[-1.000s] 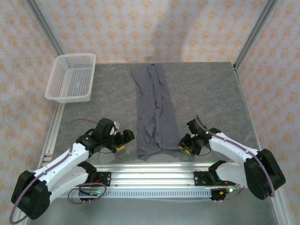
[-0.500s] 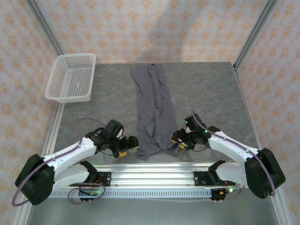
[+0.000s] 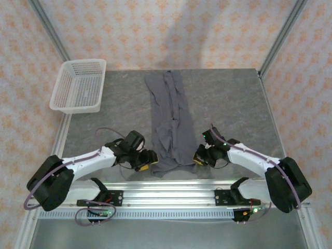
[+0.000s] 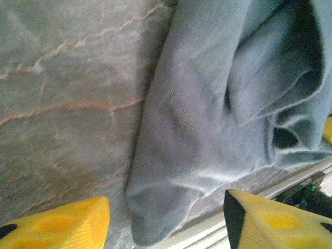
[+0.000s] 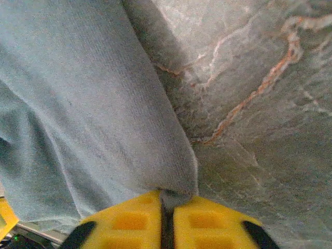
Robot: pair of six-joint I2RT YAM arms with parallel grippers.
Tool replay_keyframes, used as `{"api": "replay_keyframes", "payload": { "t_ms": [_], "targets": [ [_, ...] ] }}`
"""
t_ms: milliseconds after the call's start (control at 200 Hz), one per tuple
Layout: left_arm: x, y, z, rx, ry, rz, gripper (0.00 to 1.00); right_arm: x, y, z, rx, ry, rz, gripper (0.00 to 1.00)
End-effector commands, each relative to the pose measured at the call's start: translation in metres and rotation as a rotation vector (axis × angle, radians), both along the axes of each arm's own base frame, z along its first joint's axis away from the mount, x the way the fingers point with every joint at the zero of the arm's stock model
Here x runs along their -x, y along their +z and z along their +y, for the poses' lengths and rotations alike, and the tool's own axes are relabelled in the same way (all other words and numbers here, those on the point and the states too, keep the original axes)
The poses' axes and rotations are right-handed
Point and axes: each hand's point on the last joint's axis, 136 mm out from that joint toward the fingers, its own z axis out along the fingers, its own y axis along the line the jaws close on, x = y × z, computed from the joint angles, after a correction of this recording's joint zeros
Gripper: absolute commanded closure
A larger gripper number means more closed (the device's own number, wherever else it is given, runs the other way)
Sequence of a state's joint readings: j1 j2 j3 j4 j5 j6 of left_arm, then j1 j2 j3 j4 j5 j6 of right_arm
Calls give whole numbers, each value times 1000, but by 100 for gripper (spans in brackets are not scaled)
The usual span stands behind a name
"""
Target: Fold the inside-out t-shirt
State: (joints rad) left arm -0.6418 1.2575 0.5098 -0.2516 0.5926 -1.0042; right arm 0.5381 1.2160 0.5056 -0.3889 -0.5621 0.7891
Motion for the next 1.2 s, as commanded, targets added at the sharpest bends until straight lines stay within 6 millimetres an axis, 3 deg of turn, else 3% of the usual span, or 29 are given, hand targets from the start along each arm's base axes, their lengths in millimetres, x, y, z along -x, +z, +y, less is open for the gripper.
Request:
{"api": "replay_keyframes", "payload": {
  "t_ms": [0,185,300,585,861,1001,1111,1191],
  "targets": [
    [-14,5,-17,72,35,-33,46,-6,8,4,-9,3,-32,100],
    [-5,-2,-24,41,-36,3,45,-3,5,-5,31,-22,-22,100],
    [5,-8,-11,-69,-85,12,39,-2,3,-7,38,-33,-18,100],
    [13,-14,3,-144,-101,34,30,-2,6,-9,36,-44,-30,100],
    [4,-17,-26,-74,-108,31,33,-2,5,-10,45,-50,-24,100],
    [-7,-11,-40,-4,-73,4,49,-1,5,-11,51,-52,-23,100],
    [-18,1,-55,89,-33,-25,73,0,5,-12,53,-52,-19,100],
    [-22,8,-60,110,-28,-43,83,-1,5,-11,52,-52,-21,100]
  ]
}}
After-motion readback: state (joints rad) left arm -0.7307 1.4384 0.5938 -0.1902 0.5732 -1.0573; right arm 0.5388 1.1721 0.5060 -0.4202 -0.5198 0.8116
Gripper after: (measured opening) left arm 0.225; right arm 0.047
